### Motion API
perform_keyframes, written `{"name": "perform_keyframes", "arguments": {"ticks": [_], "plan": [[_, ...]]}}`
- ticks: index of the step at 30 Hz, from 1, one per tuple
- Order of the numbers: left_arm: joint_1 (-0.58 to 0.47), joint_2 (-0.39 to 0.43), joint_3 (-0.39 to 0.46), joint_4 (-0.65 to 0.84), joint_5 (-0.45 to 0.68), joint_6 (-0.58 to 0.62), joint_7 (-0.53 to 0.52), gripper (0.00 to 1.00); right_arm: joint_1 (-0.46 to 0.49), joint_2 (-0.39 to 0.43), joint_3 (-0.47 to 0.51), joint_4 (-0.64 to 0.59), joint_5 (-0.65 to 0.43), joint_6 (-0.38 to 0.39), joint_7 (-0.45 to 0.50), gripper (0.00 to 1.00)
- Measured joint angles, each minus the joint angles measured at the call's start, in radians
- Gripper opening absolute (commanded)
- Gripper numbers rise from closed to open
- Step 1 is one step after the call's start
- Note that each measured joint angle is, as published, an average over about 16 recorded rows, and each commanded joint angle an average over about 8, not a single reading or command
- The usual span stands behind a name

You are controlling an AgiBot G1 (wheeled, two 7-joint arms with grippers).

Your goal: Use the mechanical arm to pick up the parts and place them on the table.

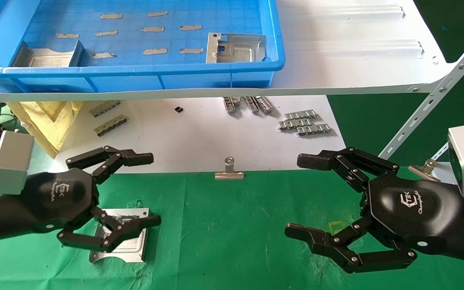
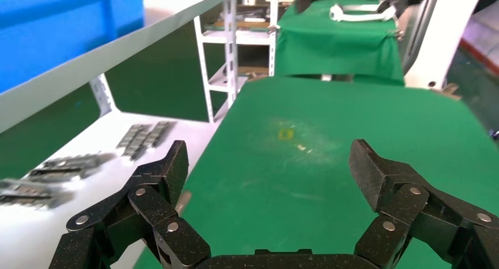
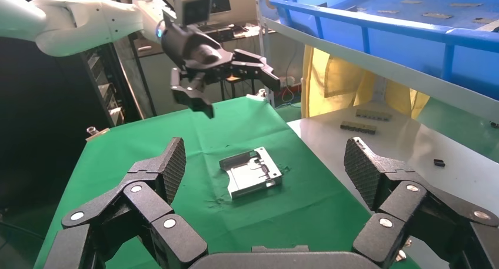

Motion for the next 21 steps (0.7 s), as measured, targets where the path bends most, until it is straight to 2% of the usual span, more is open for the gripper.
{"name": "perform_keyframes", "arguments": {"ticks": [14, 21], "plan": [[0.128, -0.045, -0.134, -0.260, -0.046, -0.024, -0.183, 1.00, 0.000, 0.000, 0.000, 0.000, 0.000, 0.000, 0.000, 1.00], [0.158, -0.055, -0.165, -0.320, -0.056, -0.029, -0.225, 1.00, 0.000, 0.000, 0.000, 0.000, 0.000, 0.000, 0.000, 1.00]]}}
